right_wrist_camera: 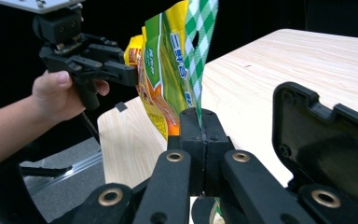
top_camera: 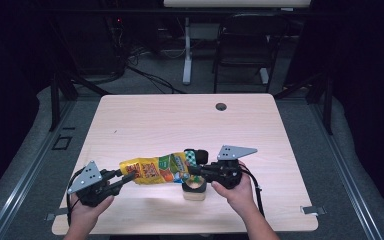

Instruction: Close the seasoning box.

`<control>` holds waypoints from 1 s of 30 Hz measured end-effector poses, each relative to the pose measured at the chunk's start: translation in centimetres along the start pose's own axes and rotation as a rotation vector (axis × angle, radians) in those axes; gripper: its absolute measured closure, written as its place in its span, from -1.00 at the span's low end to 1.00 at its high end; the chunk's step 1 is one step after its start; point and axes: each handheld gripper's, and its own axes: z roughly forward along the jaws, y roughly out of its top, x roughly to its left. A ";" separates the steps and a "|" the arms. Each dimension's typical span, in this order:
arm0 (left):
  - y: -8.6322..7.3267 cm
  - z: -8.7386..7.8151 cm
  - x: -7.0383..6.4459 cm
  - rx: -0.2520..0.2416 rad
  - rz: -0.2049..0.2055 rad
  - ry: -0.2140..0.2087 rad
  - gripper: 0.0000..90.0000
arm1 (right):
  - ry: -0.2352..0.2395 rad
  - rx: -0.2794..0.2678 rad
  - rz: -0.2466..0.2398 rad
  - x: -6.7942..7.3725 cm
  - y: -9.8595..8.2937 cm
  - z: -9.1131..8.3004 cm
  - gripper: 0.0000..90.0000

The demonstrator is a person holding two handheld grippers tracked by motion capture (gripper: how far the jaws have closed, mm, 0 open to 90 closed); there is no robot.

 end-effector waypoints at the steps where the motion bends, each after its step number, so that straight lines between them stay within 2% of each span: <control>1: -0.1 0.0 0.1 -0.002 -0.002 -0.011 0.59 | 0.001 0.002 0.000 0.0 0.0 0.0 1.00; 5: -0.3 0.0 0.1 0.000 -0.009 -0.003 0.58 | 0.009 -0.005 0.016 -0.2 0.1 0.2 1.00; 7: -0.5 0.1 0.3 0.012 -0.013 -0.017 0.58 | 0.014 -0.009 0.024 -0.3 0.1 0.3 1.00; 10: -0.7 0.3 0.2 0.020 -0.014 -0.001 0.57 | 0.013 -0.011 0.025 -0.3 0.0 0.3 1.00; 12: -0.8 0.3 0.3 0.019 -0.016 -0.015 0.57 | 0.015 -0.012 0.024 -0.2 0.1 0.3 1.00; 15: -1.0 0.5 0.3 0.020 -0.021 -0.016 0.55 | 0.017 -0.014 0.023 -0.2 0.1 0.2 1.00; 16: -1.1 0.6 0.2 0.027 -0.022 -0.002 0.55 | 0.013 -0.016 0.023 -0.2 0.1 0.1 1.00; 24: -1.6 1.0 0.6 0.035 -0.037 -0.004 0.52 | 0.010 -0.020 0.024 -0.2 0.2 0.1 1.00; 25: -1.7 1.0 0.6 0.042 -0.039 0.008 0.52 | 0.010 -0.016 0.021 -0.1 0.3 0.1 1.00; 26: -1.8 1.1 0.7 0.042 -0.046 -0.009 0.52 | 0.011 -0.017 0.020 -0.1 0.3 0.2 1.00; 27: -1.9 1.1 0.7 0.050 -0.048 0.004 0.51 | 0.012 -0.016 0.018 0.0 0.4 0.4 1.00; 29: -2.0 1.2 0.8 0.057 -0.047 -0.011 0.51 | 0.013 -0.015 0.018 0.0 0.4 0.4 1.00; 30: -2.1 1.2 0.8 0.056 -0.054 0.004 0.51 | 0.011 -0.013 0.017 0.0 0.5 0.5 1.00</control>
